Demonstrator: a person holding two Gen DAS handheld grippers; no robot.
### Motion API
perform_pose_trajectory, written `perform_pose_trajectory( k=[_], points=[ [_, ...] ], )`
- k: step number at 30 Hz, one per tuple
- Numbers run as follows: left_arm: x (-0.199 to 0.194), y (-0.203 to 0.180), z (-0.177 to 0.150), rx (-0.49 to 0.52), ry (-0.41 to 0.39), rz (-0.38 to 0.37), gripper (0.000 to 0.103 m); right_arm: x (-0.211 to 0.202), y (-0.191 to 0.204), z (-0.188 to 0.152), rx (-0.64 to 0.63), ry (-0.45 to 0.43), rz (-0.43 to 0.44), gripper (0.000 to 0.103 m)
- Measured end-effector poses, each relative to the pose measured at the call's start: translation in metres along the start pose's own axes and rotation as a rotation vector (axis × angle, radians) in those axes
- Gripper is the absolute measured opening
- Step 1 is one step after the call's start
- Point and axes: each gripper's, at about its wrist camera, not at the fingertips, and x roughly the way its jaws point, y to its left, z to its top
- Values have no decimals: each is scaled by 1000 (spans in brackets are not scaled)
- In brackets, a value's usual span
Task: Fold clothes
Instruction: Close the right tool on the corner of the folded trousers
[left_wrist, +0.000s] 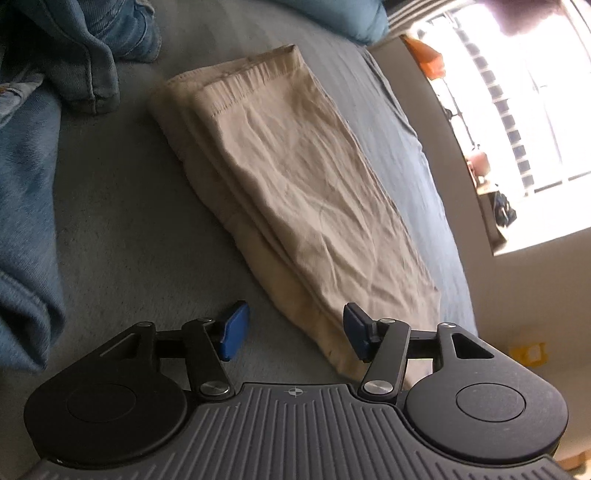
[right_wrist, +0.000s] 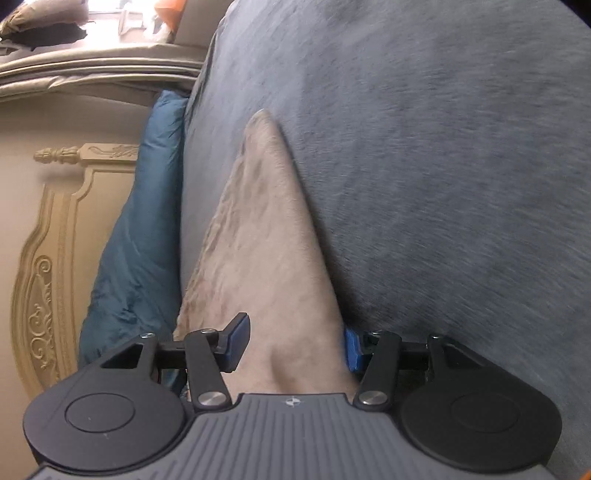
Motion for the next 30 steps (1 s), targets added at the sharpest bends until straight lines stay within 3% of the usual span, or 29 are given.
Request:
perform_pose_trajectory(
  k=[1, 2, 3, 6, 14, 26, 30],
  points=[
    [2, -1, 1, -8, 1, -2, 56, 4, 0, 3, 2, 9, 9, 40],
    [3, -2, 1, -14, 2, -5, 56, 7, 1, 5, 4, 18, 18, 25],
    [5, -4, 2, -17, 6, -4, 56, 9, 2, 6, 2, 19, 24, 17],
    [10, -12, 3, -6, 16, 4, 56, 0, 11, 0, -29, -35, 25, 9],
    [23, -35, -2, 67, 61, -5, 56, -41, 13, 2, -48, -156, 65, 4],
    [51, -54, -19, 152, 150, -22, 56, -124, -33, -6, 19, -293, 30, 0],
    [50, -56, -18, 165, 155, -15, 56, -140, -47, -15, 53, -268, 18, 5]
  ],
)
